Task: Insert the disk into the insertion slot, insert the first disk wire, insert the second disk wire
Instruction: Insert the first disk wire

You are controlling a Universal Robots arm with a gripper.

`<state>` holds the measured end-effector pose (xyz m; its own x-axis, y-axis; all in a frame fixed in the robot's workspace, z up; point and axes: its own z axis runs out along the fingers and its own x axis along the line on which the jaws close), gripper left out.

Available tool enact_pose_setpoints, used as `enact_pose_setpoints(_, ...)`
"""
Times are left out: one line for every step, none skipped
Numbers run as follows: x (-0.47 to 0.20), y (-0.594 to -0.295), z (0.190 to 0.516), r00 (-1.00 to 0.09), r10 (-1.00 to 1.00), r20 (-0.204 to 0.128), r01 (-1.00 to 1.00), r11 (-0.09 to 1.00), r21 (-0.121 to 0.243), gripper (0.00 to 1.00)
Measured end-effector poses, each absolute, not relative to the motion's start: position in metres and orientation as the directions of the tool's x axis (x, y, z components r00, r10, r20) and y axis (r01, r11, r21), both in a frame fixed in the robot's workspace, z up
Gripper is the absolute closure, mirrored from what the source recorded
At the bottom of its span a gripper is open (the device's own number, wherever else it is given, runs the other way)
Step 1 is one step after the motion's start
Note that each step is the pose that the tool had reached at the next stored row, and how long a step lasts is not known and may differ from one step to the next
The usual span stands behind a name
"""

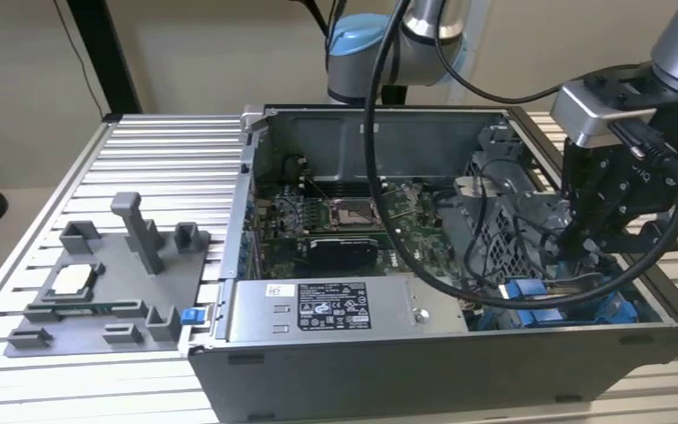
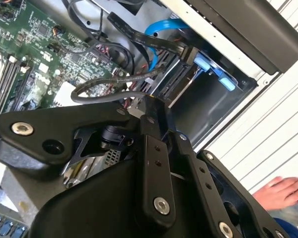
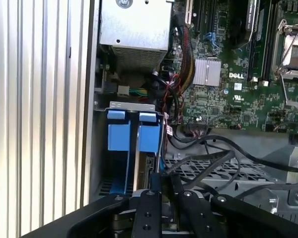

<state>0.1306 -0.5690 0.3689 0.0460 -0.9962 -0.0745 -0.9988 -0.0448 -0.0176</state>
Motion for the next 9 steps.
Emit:
enact_pose_setpoints(0.131,-0.57,0.368,0.043,-0.996,-0.074,-0.999,-0.042,-0.018,1.0)
enact_pose_setpoints(0.131,-0.57,0.366,0.04,-0.996,-0.075,-0.999,-0.038,-0.018,1.0)
enact_pose_setpoints(0.132,-0.571,0.365,0.037,-0.997,-0.074,-0.999,-0.035,-0.018,1.0)
enact_pose_setpoints(0.133,-0.571,0.364,0.034,-0.997,-0.074,-0.999,-0.033,-0.018,1.0)
enact_pose_setpoints(0.134,-0.571,0.364,0.033,-0.997,-0.074,-0.999,-0.032,-0.018,1.0)
enact_pose_setpoints(0.136,-0.571,0.363,0.032,-0.997,-0.074,-0.999,-0.031,-0.018,1.0)
enact_pose_setpoints(0.139,-0.571,0.362,0.032,-0.997,-0.075,-0.999,-0.031,-0.018,1.0)
enact_pose_setpoints(0.141,-0.572,0.362,0.032,-0.997,-0.075,-0.999,-0.031,-0.018,1.0)
enact_pose_setpoints(0.144,-0.572,0.361,0.032,-0.997,-0.075,-0.999,-0.031,-0.017,1.0)
